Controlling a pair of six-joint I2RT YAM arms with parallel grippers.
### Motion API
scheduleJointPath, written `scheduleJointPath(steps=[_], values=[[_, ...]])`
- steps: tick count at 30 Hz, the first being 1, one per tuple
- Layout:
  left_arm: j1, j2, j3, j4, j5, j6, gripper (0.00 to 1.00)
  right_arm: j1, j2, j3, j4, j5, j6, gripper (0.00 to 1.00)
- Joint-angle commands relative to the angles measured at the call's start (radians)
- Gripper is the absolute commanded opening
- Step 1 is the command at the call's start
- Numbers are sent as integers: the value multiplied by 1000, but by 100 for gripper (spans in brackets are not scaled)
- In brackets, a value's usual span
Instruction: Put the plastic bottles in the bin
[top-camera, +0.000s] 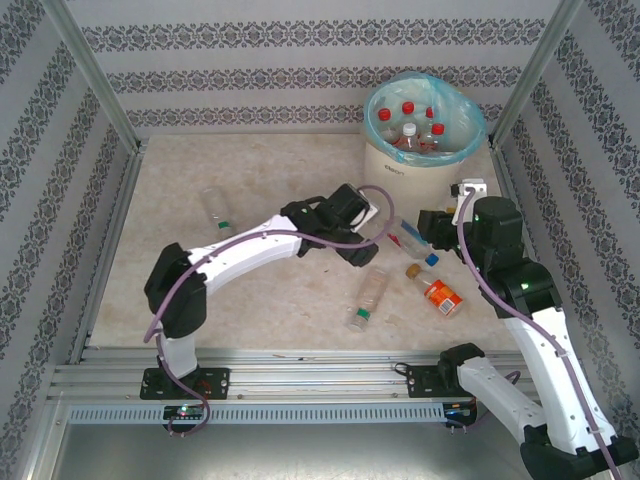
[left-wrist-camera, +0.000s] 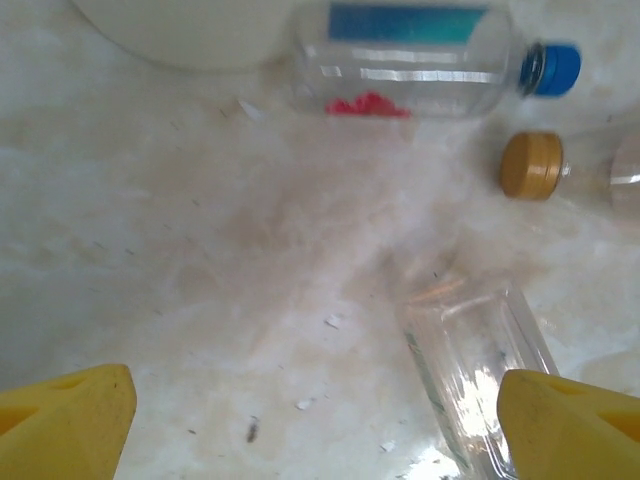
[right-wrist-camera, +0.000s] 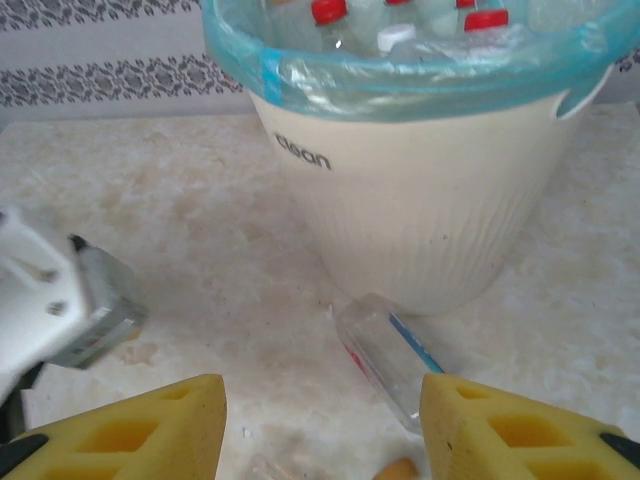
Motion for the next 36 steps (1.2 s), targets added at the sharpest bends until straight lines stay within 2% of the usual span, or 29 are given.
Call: scheduleJointPath(steps=[1,7,14,19,24,31,36], values=[[-48,65,59,-123,44,-67,94,6,-19,26,-78,36,8,54],[-96,190,152,-222,37,-87,95,5,-20,26,-79,46,15,56],[-109,277,197,-238,79,-106,93,6,-5,39,-62,44,20,56],[-109,322,194,-182,140,-144,86,7,-8,37,-49,32,33,56],[-109,359,205,-157,151,-156,83,7,-14,36,-48,24,47,57],[-109,393,198,-144,182,-172,86,8,-42,6,-23,18,50,56],[-109,394,183,-133,188,-178,83,8,-39,-1,-4,7,66,56]])
